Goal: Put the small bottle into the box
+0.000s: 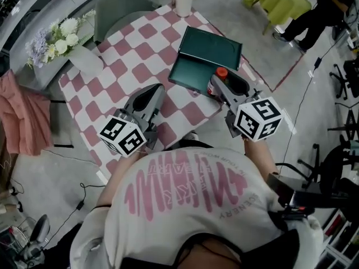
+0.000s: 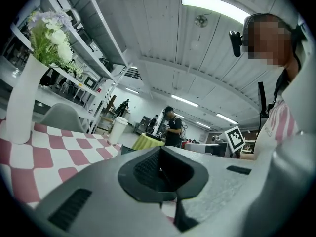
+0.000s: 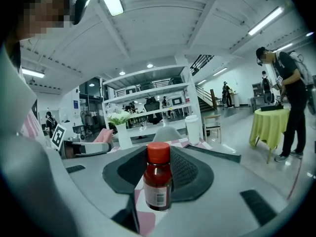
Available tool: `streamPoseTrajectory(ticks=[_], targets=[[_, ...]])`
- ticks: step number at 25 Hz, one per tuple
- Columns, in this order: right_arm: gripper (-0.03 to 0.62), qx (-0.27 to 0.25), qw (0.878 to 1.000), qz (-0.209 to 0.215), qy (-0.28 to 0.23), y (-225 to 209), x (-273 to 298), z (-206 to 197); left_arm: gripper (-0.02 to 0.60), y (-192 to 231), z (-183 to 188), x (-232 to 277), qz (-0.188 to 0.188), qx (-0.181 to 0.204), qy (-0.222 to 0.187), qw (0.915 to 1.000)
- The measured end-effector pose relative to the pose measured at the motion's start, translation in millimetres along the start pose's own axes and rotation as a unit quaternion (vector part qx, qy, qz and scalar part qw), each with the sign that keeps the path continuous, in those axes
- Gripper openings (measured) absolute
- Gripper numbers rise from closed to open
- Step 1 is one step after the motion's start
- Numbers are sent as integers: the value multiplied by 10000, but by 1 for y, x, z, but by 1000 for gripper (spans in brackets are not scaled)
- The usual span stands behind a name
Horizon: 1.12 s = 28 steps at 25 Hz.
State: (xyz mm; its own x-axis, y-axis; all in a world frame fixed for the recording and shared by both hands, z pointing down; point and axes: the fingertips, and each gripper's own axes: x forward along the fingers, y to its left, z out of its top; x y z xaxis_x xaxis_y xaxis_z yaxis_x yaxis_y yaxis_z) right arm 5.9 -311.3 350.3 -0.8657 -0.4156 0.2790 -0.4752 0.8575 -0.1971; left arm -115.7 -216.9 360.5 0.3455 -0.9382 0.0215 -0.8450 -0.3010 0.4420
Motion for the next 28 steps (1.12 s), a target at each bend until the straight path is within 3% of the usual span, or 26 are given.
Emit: streamPoseTrajectory(ticks=[10,17,28], targets=[[144,154,9975,362,588,-29,50,-35,8,36,-18,15,909,-142,4,9958],[144,19,9944,411,969,-37,74,-60,8,42,-36,27,1051,-316,144,9939],[144,-184,9887,637,1343,-42,94,-87,8,48,-33,31,1316,-267,62,9909]])
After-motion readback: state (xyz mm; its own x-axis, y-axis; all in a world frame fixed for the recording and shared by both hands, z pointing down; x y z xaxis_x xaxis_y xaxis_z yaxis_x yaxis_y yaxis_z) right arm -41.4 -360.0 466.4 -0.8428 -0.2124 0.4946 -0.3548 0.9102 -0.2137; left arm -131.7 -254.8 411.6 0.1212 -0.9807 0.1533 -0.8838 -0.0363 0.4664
